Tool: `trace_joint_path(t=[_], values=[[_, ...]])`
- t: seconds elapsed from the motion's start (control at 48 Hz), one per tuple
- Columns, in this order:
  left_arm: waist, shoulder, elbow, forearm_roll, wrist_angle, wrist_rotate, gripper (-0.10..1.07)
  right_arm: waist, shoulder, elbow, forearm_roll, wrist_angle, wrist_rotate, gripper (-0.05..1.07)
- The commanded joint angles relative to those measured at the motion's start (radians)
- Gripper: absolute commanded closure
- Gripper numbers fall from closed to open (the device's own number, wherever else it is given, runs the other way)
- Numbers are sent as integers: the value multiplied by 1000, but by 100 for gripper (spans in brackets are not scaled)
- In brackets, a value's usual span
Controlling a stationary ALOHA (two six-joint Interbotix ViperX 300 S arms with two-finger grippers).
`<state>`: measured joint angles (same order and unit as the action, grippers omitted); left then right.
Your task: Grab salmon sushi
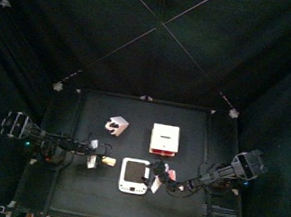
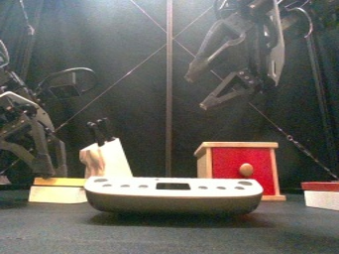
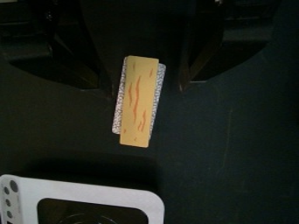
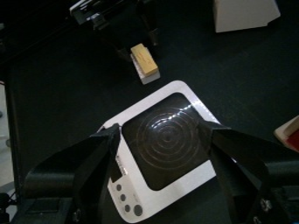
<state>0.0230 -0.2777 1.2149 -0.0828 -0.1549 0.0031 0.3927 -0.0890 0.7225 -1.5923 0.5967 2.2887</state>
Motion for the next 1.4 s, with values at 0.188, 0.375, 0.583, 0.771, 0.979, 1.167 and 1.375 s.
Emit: trace_joint_path(t=[0.188,0.375,0.583,0.771,0.979,1.167,1.375], values=[[5,-32,-29,2,-12,0,3,26,-80,31,114,25,-2,4],[5,-46,-38,2,-17,0,3,51,-114,66,275,104,-2,3],[6,-44,-38,2,-37,0,3,84,-129,71,512,230,-5,4],[5,-43,-40,2,-41,0,3,120,-129,74,696,350,-5,3],[6,-37,-41,-2,-41,0,3,138,-110,92,834,376,-5,4],[5,-37,-44,0,-41,0,3,146,-61,117,951,373,-3,4],[5,-35,-44,0,-41,0,3,147,-5,117,950,299,-2,4]])
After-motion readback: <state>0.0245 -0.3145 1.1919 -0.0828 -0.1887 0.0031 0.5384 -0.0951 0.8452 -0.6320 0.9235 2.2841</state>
